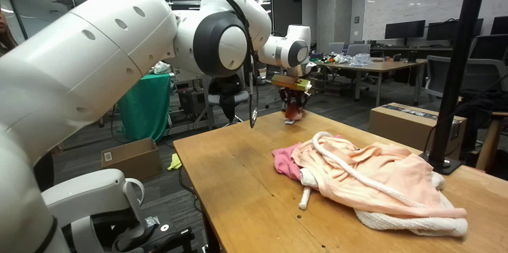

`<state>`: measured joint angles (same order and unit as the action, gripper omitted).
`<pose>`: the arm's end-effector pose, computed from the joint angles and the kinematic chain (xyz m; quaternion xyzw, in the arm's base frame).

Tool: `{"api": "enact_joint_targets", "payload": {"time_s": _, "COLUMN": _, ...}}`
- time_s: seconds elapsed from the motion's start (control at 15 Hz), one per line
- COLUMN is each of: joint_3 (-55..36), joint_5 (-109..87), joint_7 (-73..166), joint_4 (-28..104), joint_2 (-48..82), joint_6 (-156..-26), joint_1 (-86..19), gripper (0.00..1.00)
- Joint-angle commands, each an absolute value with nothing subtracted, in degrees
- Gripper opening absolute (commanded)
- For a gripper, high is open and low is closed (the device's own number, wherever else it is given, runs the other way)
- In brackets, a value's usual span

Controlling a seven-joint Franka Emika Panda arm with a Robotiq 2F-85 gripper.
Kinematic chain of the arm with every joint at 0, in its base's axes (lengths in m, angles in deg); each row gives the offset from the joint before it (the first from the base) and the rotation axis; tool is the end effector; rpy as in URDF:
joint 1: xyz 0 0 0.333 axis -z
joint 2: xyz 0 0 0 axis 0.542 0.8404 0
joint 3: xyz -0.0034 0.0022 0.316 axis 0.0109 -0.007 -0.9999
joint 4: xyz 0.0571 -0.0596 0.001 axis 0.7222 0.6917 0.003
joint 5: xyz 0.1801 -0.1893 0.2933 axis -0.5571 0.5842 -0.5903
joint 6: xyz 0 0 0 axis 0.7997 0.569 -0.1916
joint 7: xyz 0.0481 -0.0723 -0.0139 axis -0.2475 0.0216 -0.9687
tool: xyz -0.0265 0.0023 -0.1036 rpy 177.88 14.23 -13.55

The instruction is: Pick up the cloths and put them around the table.

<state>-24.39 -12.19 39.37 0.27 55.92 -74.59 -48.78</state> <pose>0.7379 0.3052 0.3059 -0.9711 -0.2162 -0.0655 0.0763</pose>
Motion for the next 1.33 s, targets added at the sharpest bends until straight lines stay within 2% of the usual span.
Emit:
{"api": "enact_joint_targets", "payload": {"time_s": 0.0, "joint_3": -25.2, "joint_5": -12.2, "joint_7": 37.1, "joint_4": 5.2, "joint_2": 51.6, "joint_6": -72.4, "joint_1": -48.2, "gripper": 0.73}}
{"api": "enact_joint_targets", "payload": {"time_s": 0.07, "joint_3": -25.2, "joint_5": -12.1, "joint_7": 36.2, "joint_4": 5.6, "joint_2": 51.2, "joint_6": -71.9, "joint_1": -48.2, "gripper": 0.82}}
{"api": "enact_joint_targets", "payload": {"time_s": 0.27, "joint_3": -25.7, "joint_5": -12.4, "joint_7": 33.4, "joint_4": 7.6, "joint_2": 49.7, "joint_6": -72.5, "joint_1": -48.0, "gripper": 1.0}}
{"api": "enact_joint_targets", "payload": {"time_s": 0.53, "joint_3": -25.4, "joint_5": -11.4, "joint_7": 30.9, "joint_4": 9.2, "joint_2": 47.0, "joint_6": -73.1, "joint_1": -48.5, "gripper": 1.0}}
{"api": "enact_joint_targets", "payload": {"time_s": 0.87, "joint_3": -23.9, "joint_5": -9.5, "joint_7": 30.9, "joint_4": 11.4, "joint_2": 41.2, "joint_6": -65.1, "joint_1": -48.0, "gripper": 1.0}}
{"api": "enact_joint_targets", "payload": {"time_s": 1.27, "joint_3": -20.6, "joint_5": -6.3, "joint_7": 31.1, "joint_4": 22.8, "joint_2": 30.6, "joint_6": -61.8, "joint_1": -44.9, "gripper": 1.0}}
